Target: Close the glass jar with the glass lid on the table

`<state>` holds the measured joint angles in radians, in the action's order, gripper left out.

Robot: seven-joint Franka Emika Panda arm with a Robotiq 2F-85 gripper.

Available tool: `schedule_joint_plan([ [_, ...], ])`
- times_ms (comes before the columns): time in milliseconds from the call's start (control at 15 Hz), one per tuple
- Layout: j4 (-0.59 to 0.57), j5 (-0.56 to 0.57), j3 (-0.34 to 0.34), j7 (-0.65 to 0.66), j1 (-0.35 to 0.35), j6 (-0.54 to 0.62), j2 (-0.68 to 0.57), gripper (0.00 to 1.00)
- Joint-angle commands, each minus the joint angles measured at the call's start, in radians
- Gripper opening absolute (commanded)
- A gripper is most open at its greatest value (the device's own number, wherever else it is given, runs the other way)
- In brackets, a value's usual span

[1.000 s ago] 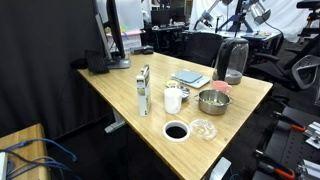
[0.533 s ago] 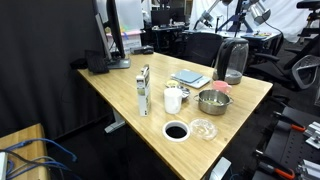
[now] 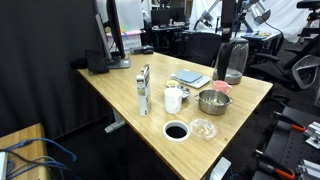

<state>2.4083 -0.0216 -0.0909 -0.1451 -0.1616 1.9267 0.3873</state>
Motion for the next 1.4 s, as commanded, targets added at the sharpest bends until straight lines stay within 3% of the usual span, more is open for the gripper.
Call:
schedule_joint_plan([
  [0, -0.002, -0.001, -0.003, -0.002, 0.003, -0.002, -0.005, 1.0],
  [333, 0.002, -0.008, -0.002, -0.014, -0.002, 0.002, -0.002, 1.0],
  [1000, 0.111, -0.244, -0.007, -0.303, -0.118, 0.039, -0.144, 1.0],
  [1333, 0.113, -0.216, -0.024, -0.292, -0.102, 0.032, -0.16, 1.0],
])
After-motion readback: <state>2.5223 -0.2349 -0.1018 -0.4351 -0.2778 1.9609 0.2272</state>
